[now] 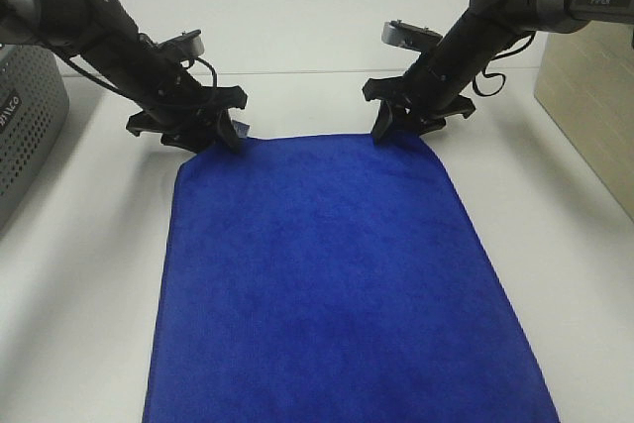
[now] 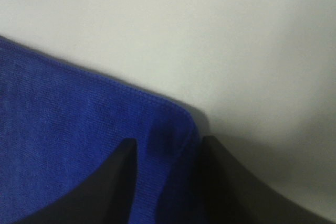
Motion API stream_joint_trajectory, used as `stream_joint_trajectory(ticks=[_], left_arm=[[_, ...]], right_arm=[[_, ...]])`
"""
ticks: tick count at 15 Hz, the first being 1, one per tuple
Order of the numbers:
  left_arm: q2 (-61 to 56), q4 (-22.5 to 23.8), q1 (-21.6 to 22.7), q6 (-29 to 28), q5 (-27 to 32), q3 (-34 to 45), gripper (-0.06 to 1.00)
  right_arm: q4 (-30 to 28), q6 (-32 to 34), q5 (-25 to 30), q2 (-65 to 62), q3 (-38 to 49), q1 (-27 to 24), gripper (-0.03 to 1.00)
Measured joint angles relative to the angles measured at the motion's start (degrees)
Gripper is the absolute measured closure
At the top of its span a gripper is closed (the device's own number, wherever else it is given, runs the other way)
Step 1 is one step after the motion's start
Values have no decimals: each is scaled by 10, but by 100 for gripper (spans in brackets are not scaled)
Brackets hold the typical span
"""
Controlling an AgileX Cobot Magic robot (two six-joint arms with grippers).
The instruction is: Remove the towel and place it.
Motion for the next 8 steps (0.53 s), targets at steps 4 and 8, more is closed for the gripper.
stream_joint_trajectory(ticks=[4,8], left_arm=[[0,0,0,29,0,0,91],[0,0,0,48,0,0,94]], right_arm=[[-27,-1,1,1,0,0,90],[-35,-5,1,1,0,0,97]])
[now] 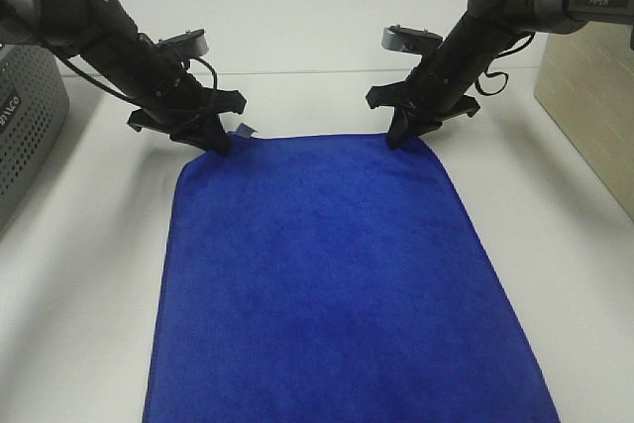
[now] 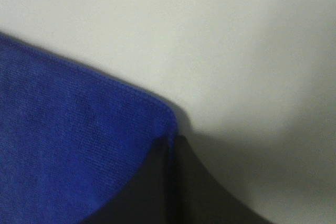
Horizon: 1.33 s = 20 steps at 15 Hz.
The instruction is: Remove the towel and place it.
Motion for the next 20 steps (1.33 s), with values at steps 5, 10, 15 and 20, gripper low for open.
stream_joint_trajectory(ticks=[5,10,15,20], left_arm=[[0,0,0,17,-9,0,94],[0,13,-1,21,-53,-34,94],[0,25,-1,33,-125,-77,94],[0,26,-1,73,-220,-78,94]], right_arm=[[-37,-21,-2,-9,-1,0,97],[-73,-32,-40,-13,-47,0,97],[-73,-48,-115,-13,-87,0,97],[-72,-59,-214,-2,-87,0,97]])
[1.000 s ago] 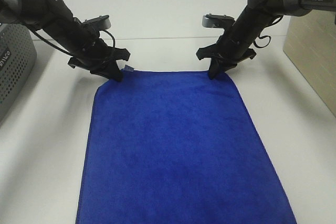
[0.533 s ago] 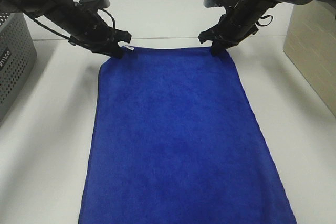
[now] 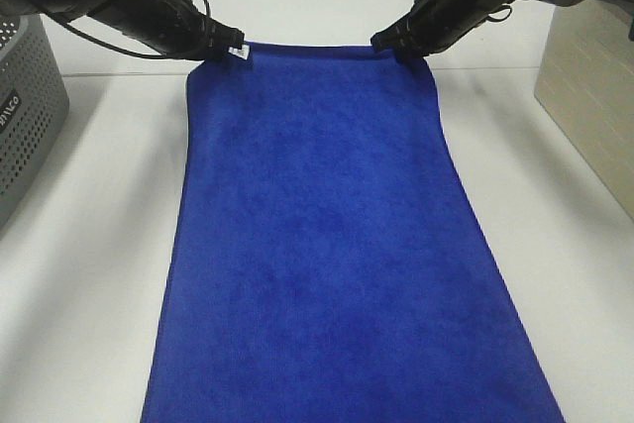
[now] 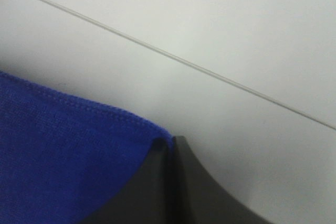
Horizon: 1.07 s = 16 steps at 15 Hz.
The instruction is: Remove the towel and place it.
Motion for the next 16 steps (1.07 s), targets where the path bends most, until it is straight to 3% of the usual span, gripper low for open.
stream_joint_trajectory(ticks=[7,11,16], left_arm=[[68,5,-25,49,-119,-40,94],[120,7,-36,50,-150,-104,94],[150,8,-36,52,-166,-131,94]], right_arm=[[3,-26,-105,33,0,1,97],[1,-43,-142,50,0,1,97],[-1,-45,-182,56,0,1,97]])
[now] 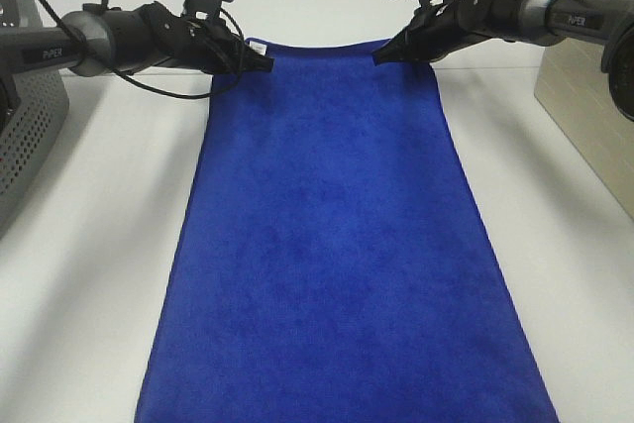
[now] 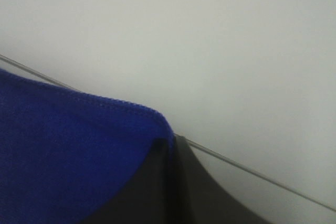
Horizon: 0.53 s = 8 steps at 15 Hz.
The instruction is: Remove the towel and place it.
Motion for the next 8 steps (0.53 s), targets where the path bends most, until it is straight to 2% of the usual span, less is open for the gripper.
stream_joint_trajectory(ticks=[8], left_arm=[[10,1,0,0,-45,-3,94]], right_arm=[[0,-4,-31,3,0,0,97]])
